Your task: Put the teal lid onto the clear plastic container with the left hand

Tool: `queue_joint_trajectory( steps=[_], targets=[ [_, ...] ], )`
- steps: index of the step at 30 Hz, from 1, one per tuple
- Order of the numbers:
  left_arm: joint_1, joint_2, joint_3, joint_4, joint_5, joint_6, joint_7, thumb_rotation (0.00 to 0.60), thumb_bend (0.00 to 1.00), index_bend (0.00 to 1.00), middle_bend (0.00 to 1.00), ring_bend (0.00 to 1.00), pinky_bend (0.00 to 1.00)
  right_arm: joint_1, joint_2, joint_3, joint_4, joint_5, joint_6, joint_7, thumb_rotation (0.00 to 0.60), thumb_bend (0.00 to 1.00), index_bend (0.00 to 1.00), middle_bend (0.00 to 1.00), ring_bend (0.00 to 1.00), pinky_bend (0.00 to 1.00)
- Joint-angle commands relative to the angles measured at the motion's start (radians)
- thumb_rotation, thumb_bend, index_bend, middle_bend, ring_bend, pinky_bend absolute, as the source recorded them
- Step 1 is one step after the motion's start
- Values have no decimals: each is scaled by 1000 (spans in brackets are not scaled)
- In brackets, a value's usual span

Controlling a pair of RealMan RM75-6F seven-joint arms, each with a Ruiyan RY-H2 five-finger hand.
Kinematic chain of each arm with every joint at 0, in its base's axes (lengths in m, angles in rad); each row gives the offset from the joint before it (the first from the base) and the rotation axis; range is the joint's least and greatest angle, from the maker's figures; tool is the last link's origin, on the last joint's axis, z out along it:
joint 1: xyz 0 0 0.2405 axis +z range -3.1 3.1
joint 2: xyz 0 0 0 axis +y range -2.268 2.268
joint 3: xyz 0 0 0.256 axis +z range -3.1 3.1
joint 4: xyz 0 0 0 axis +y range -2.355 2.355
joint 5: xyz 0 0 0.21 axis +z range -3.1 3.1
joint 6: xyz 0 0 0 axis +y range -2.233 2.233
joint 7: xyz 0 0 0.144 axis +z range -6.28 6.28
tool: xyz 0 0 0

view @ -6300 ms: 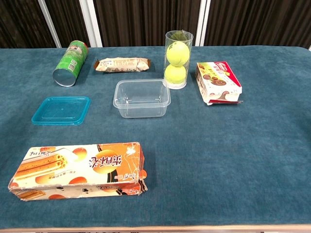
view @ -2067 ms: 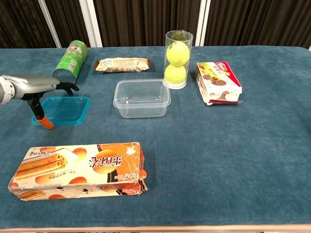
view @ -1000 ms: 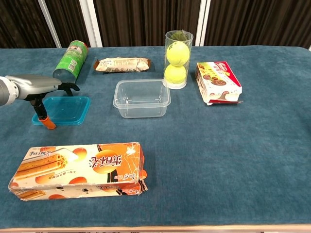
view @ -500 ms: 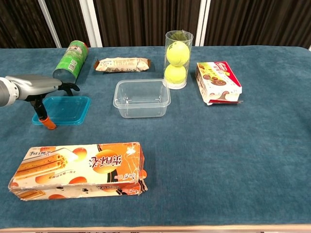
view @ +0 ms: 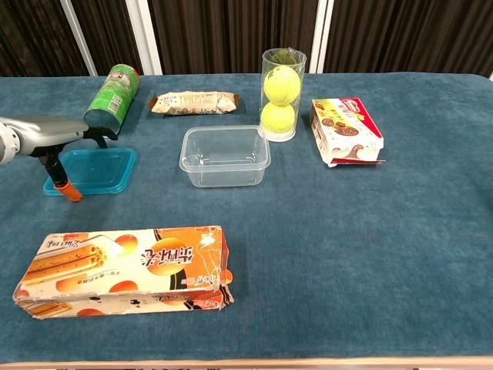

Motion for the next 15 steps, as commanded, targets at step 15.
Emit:
queue_joint_trajectory(
  steps=[15],
  targets=[
    [-28, 123, -44, -200, -89, 17, 39, 600, 347, 68, 360, 0, 14, -1, 0, 1, -1, 2, 1, 1, 600, 292, 101, 0, 0, 0]
  ],
)
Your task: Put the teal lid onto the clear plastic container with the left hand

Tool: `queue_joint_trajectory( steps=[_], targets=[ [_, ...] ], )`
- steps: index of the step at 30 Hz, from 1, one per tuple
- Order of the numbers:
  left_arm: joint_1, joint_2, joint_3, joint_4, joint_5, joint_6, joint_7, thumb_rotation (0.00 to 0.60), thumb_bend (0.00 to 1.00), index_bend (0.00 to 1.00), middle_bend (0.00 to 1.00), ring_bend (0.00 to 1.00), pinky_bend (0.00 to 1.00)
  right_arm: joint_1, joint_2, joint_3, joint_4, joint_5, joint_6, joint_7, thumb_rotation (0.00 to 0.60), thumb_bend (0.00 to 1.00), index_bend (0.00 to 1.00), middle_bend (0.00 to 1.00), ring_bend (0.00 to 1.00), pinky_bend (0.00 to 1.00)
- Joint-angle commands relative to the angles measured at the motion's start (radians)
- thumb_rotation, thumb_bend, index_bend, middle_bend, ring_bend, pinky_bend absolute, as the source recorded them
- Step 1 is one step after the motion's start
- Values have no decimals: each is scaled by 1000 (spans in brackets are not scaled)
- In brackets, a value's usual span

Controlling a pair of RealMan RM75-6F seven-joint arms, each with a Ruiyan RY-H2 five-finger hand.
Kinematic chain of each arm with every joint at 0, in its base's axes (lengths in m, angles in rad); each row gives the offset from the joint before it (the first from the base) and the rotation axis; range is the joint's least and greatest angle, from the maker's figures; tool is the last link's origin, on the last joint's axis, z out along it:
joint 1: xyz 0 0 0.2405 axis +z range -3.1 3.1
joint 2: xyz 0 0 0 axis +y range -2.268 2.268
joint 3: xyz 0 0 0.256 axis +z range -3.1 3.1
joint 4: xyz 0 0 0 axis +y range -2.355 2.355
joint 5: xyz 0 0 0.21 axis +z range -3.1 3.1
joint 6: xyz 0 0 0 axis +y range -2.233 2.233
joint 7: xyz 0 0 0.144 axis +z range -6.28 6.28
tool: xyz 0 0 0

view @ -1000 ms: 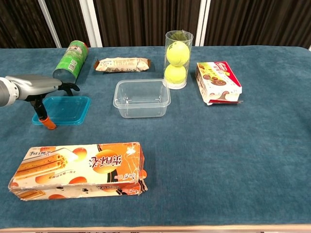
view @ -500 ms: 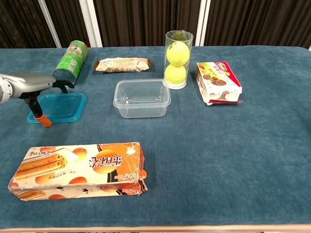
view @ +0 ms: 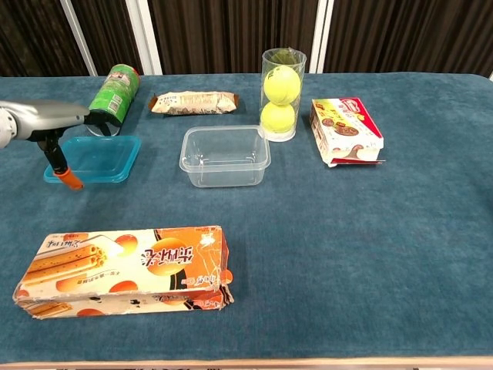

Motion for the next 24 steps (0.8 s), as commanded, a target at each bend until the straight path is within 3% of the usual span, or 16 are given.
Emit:
queue_joint_trajectory(
  steps=[1, 7, 13, 24],
  targets=[
    [-17, 43, -21, -63, -49, 1, 13, 600, 347, 69, 360, 0, 14, 0, 0, 0, -1, 2, -1, 1, 600, 292, 101, 0, 0, 0],
    [-60, 102, -39, -154, -129, 6, 58, 600, 346, 70, 354, 0, 14, -1, 1, 3, -4, 11, -4, 7, 600, 291, 101, 0, 0, 0],
    [-167, 165, -71, -257, -297, 25, 153, 600, 346, 73, 351, 0, 14, -1, 4, 8, -7, 29, -13, 16, 600, 292, 100, 0, 0, 0],
    [-362, 145, -72, -332, -567, 84, 302, 600, 343, 73, 346, 0, 13, 0, 6, 9, -10, 32, -19, 26, 600, 292, 100, 0, 0, 0]
  ],
)
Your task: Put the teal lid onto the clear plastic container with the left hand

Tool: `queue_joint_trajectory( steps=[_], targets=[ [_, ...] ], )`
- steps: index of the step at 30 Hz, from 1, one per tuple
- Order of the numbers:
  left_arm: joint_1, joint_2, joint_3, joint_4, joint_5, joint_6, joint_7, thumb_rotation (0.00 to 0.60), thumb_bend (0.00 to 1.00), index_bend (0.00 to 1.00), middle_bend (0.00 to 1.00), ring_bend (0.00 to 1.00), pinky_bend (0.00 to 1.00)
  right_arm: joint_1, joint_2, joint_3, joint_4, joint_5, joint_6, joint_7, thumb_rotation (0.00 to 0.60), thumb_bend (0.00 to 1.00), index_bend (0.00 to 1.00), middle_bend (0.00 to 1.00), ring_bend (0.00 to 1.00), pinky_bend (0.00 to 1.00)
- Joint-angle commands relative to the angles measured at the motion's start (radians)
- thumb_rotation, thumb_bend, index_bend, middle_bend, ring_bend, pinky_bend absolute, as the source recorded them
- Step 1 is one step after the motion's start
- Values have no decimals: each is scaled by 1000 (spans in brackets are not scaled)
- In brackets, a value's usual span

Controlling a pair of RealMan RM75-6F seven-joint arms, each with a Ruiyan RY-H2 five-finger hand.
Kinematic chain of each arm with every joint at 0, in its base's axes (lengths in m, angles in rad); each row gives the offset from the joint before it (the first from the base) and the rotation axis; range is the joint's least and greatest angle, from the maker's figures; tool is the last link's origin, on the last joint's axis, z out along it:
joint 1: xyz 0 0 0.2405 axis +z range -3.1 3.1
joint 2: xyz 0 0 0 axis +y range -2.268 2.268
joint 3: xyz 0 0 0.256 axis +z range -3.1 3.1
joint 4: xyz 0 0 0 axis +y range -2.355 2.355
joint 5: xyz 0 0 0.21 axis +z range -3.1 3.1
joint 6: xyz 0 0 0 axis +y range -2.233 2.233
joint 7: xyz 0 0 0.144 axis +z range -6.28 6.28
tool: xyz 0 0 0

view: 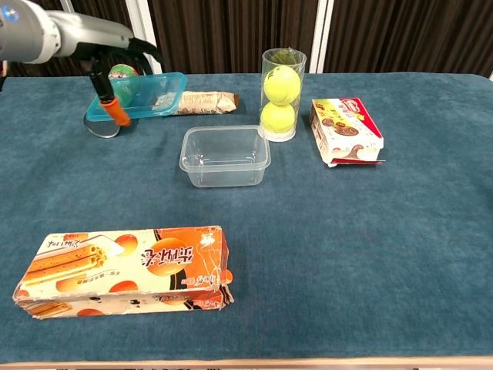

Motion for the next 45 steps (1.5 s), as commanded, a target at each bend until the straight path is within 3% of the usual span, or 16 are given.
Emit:
queue_joint_trajectory(
  steps=[1, 6, 10, 15, 45],
  targets=[
    [-87, -24, -7, -40, -110, 41, 61, 600, 342, 73, 346, 0, 13, 0, 1, 1, -2, 2, -2, 5, 600, 292, 100, 0, 0, 0],
    [-165, -79, -14, -62, -263, 138, 113, 600, 341, 85, 349, 0, 13, 0, 3, 0, -3, 2, -4, 10, 600, 292, 101, 0, 0, 0],
    [-204, -143, -14, -44, -320, 233, 161, 600, 342, 93, 353, 0, 13, 0, 1, 1, -6, 6, -6, 10, 600, 291, 100, 0, 0, 0],
    [-221, -191, -31, -13, -373, 236, 180, 600, 341, 95, 345, 0, 11, -1, 1, 1, -6, 8, -4, 11, 600, 292, 100, 0, 0, 0],
    [-212, -347, -51, 99, -316, 204, 184, 600, 330, 104, 334, 0, 0, 2, 6, 5, -6, 21, -15, 17, 600, 291, 100, 0, 0, 0]
  ],
)
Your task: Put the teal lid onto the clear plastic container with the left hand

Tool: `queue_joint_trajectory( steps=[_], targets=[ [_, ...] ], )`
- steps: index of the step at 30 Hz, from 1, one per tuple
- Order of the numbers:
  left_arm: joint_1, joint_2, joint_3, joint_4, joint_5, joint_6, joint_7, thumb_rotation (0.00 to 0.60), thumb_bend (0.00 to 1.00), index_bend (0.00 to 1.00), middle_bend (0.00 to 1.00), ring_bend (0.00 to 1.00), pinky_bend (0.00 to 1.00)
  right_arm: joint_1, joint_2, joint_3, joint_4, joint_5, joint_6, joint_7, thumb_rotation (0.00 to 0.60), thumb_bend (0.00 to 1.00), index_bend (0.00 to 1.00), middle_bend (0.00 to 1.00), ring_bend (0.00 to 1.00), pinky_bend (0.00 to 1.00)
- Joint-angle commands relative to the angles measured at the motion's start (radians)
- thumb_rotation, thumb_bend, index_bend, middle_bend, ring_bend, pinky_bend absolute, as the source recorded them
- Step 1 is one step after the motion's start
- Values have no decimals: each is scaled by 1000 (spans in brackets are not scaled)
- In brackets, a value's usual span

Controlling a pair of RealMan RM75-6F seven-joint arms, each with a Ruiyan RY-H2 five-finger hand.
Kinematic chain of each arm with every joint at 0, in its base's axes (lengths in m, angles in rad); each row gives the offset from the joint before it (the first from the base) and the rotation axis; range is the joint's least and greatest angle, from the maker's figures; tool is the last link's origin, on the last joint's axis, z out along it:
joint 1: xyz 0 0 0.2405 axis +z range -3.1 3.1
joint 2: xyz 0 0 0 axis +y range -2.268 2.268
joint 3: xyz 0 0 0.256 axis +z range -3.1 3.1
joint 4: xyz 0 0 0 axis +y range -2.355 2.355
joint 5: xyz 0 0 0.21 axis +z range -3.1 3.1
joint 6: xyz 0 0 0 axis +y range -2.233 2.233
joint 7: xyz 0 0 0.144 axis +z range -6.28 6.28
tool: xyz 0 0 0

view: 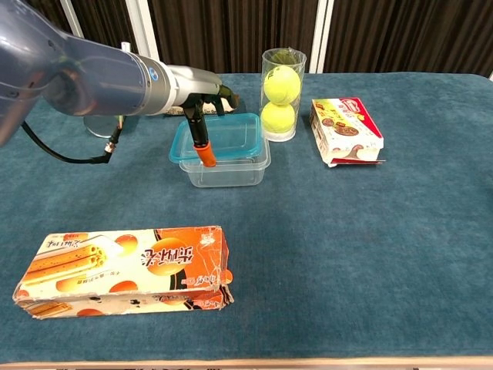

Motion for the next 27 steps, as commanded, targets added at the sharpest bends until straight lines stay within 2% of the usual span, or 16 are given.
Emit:
queue_joint_trajectory(
  steps=[1, 13, 27],
  targets=[
    [-1, -6, -5, -1, -1, 4, 2, 600, 330, 104, 334, 0, 0, 0, 0, 0, 0, 1, -1, 0, 600, 291, 100, 0, 0, 0],
    [-9, -44, -15, 38, -8, 32, 43, 600, 329, 105, 332, 0, 0, 1, 3, 2, -2, 6, -5, 5, 600, 292, 100, 0, 0, 0],
    [4, -54, -32, 51, -14, 19, 58, 600, 322, 105, 331, 0, 0, 1, 3, 2, -3, 7, -5, 6, 600, 291, 100, 0, 0, 0]
  ],
)
